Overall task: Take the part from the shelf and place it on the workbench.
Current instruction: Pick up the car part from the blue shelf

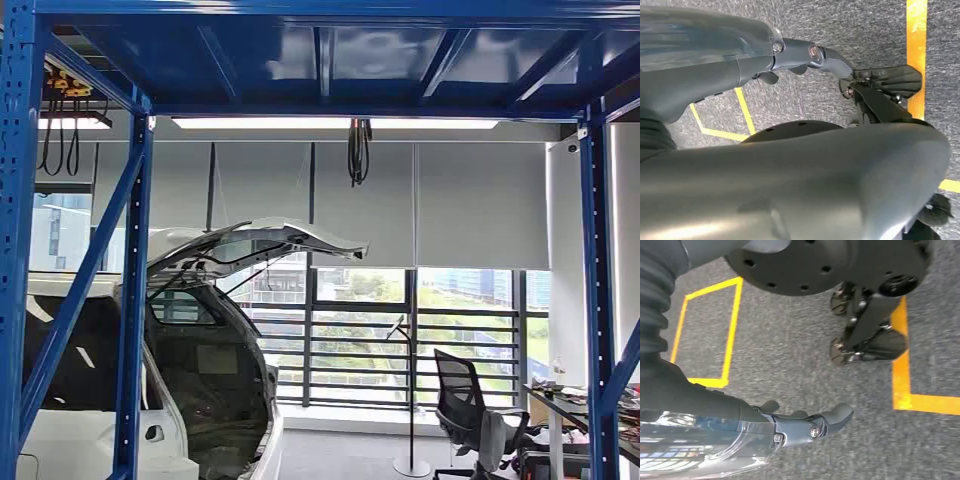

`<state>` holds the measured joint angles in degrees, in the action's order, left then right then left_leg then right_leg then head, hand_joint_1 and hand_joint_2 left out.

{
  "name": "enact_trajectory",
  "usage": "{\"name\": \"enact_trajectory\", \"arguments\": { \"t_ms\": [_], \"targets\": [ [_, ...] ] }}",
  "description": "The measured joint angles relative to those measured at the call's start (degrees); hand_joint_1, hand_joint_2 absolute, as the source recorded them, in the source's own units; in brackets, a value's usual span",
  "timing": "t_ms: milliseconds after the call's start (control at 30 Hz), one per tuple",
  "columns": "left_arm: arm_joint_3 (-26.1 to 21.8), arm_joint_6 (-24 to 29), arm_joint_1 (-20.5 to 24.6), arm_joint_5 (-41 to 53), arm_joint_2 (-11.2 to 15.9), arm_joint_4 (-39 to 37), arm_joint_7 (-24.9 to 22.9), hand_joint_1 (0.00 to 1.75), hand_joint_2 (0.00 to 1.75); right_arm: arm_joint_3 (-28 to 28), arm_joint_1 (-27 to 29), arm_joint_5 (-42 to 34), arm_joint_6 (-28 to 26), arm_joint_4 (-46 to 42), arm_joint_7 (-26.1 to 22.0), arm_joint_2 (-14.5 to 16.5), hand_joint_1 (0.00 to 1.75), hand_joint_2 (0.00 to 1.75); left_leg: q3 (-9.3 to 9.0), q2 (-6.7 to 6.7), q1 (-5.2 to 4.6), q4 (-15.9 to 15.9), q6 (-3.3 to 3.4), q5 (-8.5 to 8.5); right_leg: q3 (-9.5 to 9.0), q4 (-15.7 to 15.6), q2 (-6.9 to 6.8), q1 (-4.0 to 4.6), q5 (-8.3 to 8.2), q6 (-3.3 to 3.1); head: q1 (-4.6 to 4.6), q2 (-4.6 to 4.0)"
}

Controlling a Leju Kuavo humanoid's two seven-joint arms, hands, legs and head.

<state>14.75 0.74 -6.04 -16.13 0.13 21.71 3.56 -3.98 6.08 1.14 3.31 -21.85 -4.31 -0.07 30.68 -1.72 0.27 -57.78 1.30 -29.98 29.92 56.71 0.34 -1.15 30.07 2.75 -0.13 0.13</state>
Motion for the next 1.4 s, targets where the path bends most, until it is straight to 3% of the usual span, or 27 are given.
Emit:
{"name": "enact_trajectory", "arguments": {
  "t_ms": [300,800,1067,1200,1400],
  "targets": [
    [9.2,0.5,1.8,-11.5,0.0,-2.1,2.7,0.0,0.0,-1.9,-1.3,0.9,4.2,-5.4,-5.5,0.0,0.0,0.0,0.0,0.0,0.0,0.0,0.0,0.0,-0.03,0.0,0.0,0.0,-0.01,0.0,0.0,0.0],
    [23.7,1.9,4.5,-28.3,0.1,-5.4,5.4,0.0,0.0,-1.0,-9.5,0.5,11.3,-27.3,-12.4,-3.8,0.0,0.0,-0.01,-0.01,-0.01,0.0,0.02,0.07,-0.04,0.0,-0.01,-0.01,-0.1,-0.02,0.0,0.0],
    [25.7,2.2,4.9,-30.9,0.3,-5.8,5.6,0.0,0.0,-0.6,-11.0,0.1,12.2,-31.2,-13.3,-5.0,0.0,0.0,-0.01,-0.01,-0.01,0.0,0.02,0.07,-0.03,0.0,0.0,0.0,-0.1,-0.02,0.0,0.0],
    [31.1,3.2,5.6,-38.4,1.3,-7.5,5.8,0.0,0.0,0.4,-14.8,-0.8,15.1,-42.4,-16.0,-8.5,0.0,0.0,0.02,-0.01,-0.01,0.0,0.02,0.07,-0.01,0.0,-0.02,0.0,-0.1,-0.02,0.0,0.0],
    [36.0,4.5,6.6,-45.8,2.7,-9.4,5.8,0.0,0.0,2.0,-17.9,-1.5,18.0,-53.6,-18.9,-11.5,0.0,0.0,0.33,-0.04,-0.38,-0.3,0.43,0.22,0.25,-0.2,-0.05,-0.39,-0.51,0.61,0.02,0.0]
  ]
}}
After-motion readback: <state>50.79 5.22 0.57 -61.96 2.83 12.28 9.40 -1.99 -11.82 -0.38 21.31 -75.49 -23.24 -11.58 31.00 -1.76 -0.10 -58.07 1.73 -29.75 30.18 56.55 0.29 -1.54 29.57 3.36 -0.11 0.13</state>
